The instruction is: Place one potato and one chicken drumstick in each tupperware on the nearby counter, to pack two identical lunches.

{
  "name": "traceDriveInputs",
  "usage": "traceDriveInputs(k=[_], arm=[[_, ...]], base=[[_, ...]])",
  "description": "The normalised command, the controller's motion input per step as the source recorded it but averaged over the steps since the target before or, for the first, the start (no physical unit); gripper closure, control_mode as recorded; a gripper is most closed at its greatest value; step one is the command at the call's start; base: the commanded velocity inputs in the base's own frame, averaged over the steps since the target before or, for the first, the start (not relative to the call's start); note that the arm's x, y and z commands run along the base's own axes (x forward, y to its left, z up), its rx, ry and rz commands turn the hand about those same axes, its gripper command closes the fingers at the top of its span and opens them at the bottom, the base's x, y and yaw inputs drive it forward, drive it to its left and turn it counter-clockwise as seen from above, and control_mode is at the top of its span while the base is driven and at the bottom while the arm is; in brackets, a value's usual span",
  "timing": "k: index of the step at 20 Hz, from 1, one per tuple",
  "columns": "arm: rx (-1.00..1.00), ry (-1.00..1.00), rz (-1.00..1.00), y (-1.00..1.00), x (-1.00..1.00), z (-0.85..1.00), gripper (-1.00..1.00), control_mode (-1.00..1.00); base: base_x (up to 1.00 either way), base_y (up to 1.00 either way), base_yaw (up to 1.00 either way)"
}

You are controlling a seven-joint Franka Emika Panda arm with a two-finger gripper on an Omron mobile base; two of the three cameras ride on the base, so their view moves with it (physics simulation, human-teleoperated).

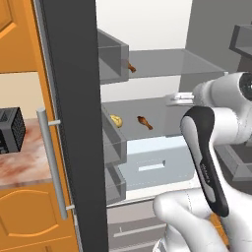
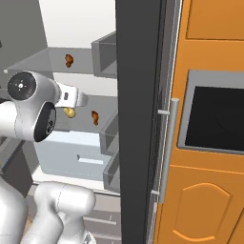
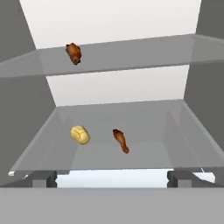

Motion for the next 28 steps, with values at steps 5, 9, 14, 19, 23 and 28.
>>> traceDriveInputs(k=[5,9,14,19,23,28], arm=[[-0.12,0.00,0.03,0.19,0.34,0.51,-1.00,-1.00],[-0.08,0.00,0.01,0.21,0.39,0.40,-1.00,-1.00],[-0.02,0.00,0.00,0.23,0.40,0.07,-1.00,-1.00],[0.04,0.00,0.00,0.15,0.46,0.00,-1.00,-1.00],[0.03,0.00,0.00,0.21,0.41,0.00,-1.00,-1.00],[0.00,0.04,0.04,0.33,0.56,-0.06,-1.00,-1.00]], base=[[0.00,0.00,0.00],[0.00,0.00,0.00],[0.00,0.00,0.00],[0.00,0.00,0.00],[0.00,0.00,0.00],[0.00,0.00,0.00]])
